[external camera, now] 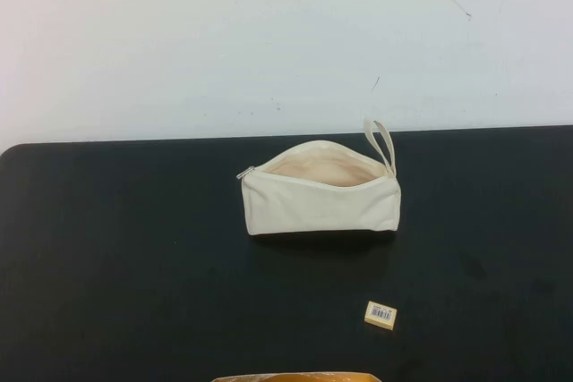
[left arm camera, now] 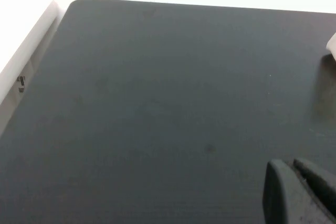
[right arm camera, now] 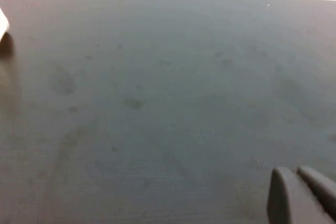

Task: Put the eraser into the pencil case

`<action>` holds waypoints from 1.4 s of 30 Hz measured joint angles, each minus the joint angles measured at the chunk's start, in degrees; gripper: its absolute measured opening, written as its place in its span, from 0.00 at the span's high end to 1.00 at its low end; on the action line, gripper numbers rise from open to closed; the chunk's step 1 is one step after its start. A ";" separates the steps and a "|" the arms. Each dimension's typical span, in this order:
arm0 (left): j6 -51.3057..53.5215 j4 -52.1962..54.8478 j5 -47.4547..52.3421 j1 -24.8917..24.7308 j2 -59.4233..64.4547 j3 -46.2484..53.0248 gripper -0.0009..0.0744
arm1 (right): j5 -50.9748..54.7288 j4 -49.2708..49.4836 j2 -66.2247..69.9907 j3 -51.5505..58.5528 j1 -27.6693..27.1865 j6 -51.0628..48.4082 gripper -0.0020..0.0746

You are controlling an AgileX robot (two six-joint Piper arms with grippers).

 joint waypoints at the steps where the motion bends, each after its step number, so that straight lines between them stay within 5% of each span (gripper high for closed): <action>1: 0.00 0.00 0.00 0.00 0.00 0.00 0.99 | 0.00 0.00 0.00 0.00 0.00 0.00 0.98; 42: 0.00 0.00 0.00 0.00 0.00 0.00 0.99 | -0.11 5.10 0.00 0.00 0.00 2.55 0.98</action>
